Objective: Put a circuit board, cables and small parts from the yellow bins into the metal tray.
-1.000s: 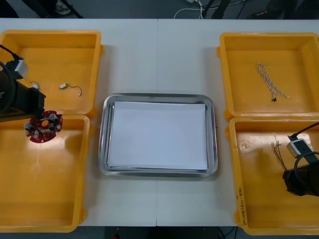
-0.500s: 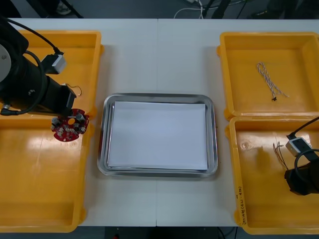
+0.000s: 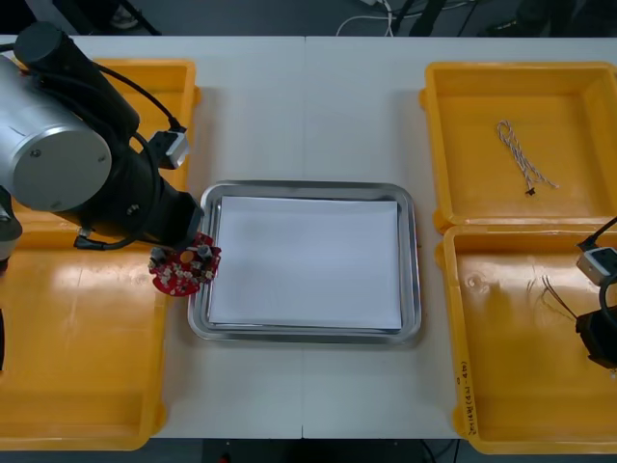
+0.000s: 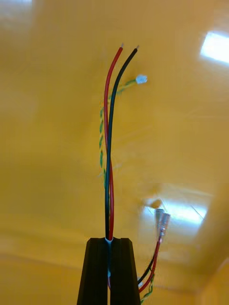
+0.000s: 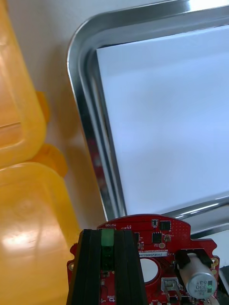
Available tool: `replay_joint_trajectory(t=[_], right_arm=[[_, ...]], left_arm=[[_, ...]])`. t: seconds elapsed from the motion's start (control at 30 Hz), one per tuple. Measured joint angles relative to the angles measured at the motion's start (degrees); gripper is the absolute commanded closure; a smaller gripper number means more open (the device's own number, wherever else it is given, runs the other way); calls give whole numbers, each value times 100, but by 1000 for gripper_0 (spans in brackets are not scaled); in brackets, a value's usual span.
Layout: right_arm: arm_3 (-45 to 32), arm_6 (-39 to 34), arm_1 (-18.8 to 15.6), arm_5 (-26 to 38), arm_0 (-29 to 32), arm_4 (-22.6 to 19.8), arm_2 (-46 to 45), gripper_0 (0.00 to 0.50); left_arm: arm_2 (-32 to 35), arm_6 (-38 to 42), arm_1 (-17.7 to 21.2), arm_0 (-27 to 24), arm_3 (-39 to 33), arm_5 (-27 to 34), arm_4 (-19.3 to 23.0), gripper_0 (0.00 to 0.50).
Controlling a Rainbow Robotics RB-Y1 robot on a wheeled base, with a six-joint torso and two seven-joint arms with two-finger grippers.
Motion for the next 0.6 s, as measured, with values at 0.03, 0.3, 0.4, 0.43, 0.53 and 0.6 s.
replay_joint_trajectory(t=[0.03,0.3,0.4,0.43,0.53,0.6], right_arm=[[-14,0,0,123,-32,-128,-105,500],[-25,0,-19,1168,-413,-997,-947,500],[-25,0,-66,1369,-565,-1186,-1141,500],[-26,0,-91,1415,-613,-1252,-1194,500],[-27,0,-192,1550,-755,-1424,-1319,500],[-27,0,-287,1626,-849,-1532,-1377,500]], left_arm=[[-50,66,-40,0,0,0,-43,499],[-524,163,-294,11,-2,1,-682,499],[-661,163,-346,74,-2,-108,-895,500],[-706,163,-359,118,-3,-195,-969,500],[-841,163,-385,258,-3,-418,-1155,500],[-921,163,-402,350,-3,-557,-1232,499]])
